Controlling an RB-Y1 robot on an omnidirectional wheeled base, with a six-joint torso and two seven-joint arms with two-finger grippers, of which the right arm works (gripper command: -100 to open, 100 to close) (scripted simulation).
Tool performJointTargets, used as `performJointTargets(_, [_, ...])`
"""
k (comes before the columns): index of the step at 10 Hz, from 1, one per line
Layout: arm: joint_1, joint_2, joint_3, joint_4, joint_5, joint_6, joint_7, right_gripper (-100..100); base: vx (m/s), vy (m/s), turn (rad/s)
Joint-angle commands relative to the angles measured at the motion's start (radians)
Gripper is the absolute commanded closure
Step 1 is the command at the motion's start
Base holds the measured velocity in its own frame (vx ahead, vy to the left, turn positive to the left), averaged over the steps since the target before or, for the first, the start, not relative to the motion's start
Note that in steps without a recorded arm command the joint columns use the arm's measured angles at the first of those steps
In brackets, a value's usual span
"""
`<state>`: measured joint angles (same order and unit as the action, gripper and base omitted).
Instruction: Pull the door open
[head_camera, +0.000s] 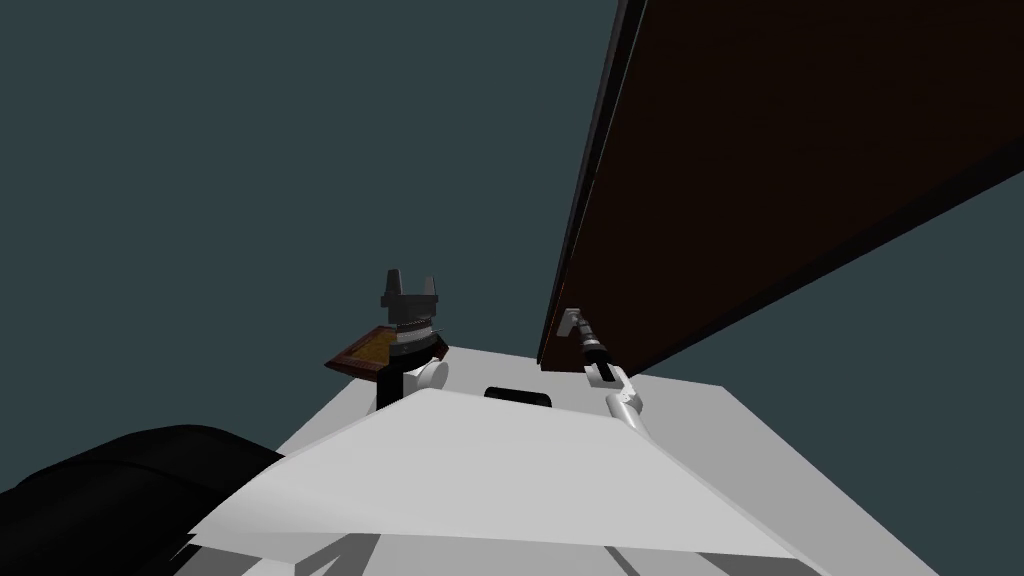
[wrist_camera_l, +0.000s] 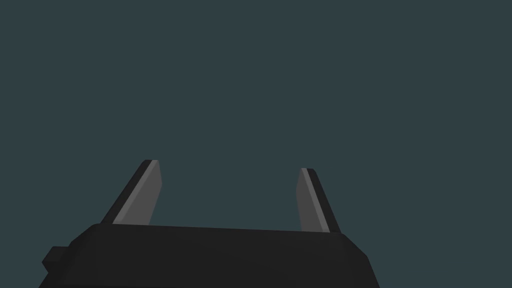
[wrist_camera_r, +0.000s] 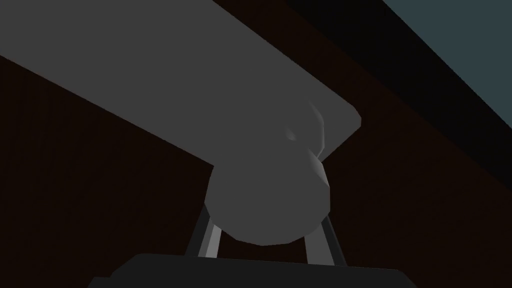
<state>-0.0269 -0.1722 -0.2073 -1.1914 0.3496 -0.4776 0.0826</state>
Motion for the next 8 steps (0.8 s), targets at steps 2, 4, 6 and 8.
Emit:
performJointTargets(2, [0.014, 0.009, 0.026, -0.023, -0.046, 0.004, -0.055, 100, -0.047, -0.037, 0.076])
performJointTargets(4, [0.035, 0.008, 0.047, -0.047, -0.119, 0.015, -0.121, 100, -0.055, -0.048, 0.116])
performJointTargets(6, [0.045, 0.008, 0.057, -0.06, -0.172, 0.021, -0.171, 100, -0.062, -0.048, 0.074])
performJointTargets(8, [0.056, 0.007, 0.067, -0.072, -0.218, 0.026, -0.215, 100, -0.046, -0.033, 0.081])
